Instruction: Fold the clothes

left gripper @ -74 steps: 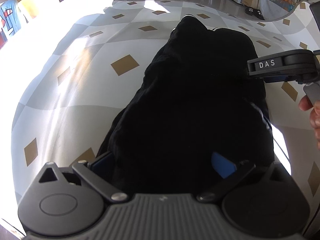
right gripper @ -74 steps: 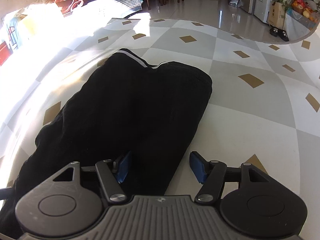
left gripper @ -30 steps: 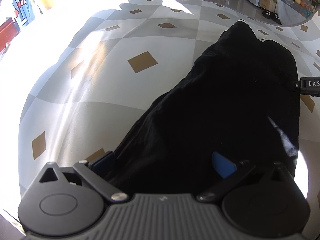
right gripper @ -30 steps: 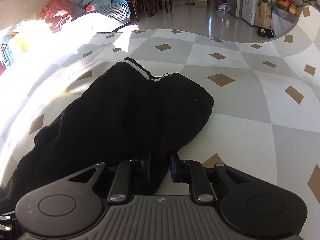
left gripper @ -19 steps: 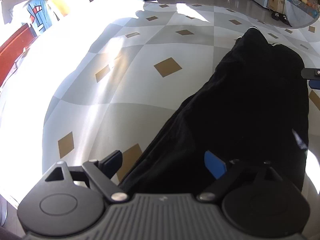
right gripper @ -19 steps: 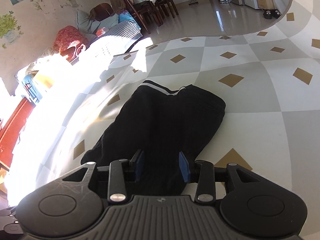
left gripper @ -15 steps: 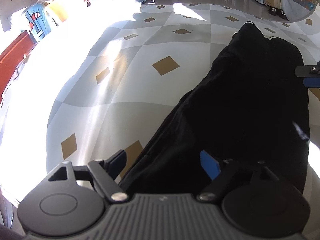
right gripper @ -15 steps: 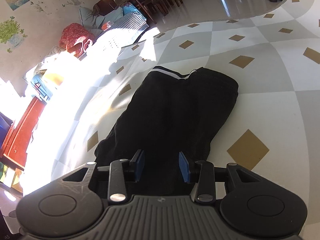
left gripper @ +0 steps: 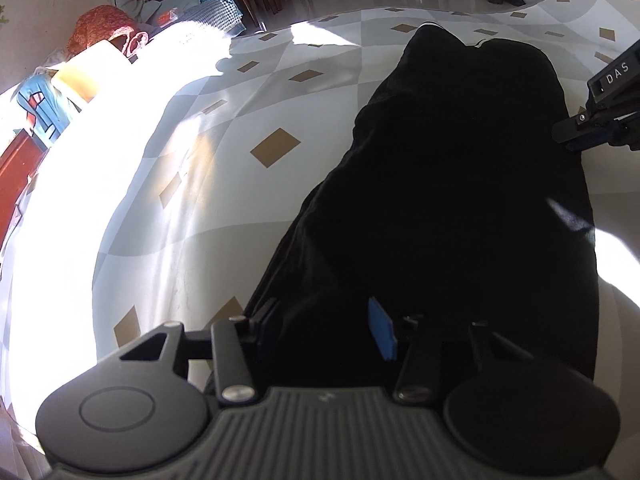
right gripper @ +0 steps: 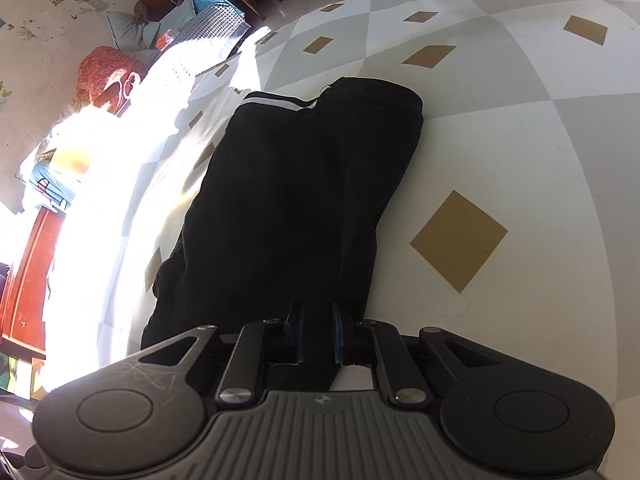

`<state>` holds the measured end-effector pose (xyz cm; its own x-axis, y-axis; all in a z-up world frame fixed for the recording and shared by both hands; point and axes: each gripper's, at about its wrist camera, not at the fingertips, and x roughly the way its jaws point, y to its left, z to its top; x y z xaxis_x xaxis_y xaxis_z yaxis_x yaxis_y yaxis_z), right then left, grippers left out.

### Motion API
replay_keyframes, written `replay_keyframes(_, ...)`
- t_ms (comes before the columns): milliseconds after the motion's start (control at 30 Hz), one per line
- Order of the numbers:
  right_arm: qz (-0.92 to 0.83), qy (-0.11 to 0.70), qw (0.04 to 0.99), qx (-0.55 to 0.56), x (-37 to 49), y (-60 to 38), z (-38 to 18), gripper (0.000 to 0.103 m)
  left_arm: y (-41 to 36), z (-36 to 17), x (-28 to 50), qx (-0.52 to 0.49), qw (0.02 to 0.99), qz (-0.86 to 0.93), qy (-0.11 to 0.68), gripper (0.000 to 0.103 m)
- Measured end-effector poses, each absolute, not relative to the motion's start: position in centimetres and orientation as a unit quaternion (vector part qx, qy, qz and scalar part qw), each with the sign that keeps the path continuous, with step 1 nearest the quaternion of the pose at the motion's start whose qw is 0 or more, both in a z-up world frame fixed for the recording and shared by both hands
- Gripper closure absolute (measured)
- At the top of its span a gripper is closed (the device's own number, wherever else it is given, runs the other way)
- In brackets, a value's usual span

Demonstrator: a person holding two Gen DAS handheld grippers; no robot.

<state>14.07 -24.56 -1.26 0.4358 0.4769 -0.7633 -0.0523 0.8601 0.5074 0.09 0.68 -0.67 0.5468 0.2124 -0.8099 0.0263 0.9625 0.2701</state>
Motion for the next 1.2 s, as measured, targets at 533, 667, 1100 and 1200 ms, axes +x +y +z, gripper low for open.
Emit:
replay_keyframes(533,0.152,0.508,0.814,0.236,13.8,-25.5,-1.8,0.103,-3.1,-1.9,0.0,0.205,0.863,0.019,0.462,0.103)
replay_keyframes(667,0.153,0.507,0.817,0.229,13.8,-25.4,-1.7,0.103,-2.7,-1.8,0.2,0.188,0.864,0.018,0.466,0.103)
replay_keyframes(1100,0.18,0.527,0.823,0.11,14.7,-23.1,-0.5,0.103,-1.4,-1.3,0.3,0.139,0.867,0.019,0.479,0.103)
replay_keyframes(1200,0.19,0.538,0.816,0.095,15.2,-23.0,-0.3,0.103,-1.0,-1.1,0.6,0.118,0.864,0.023,0.488,0.103)
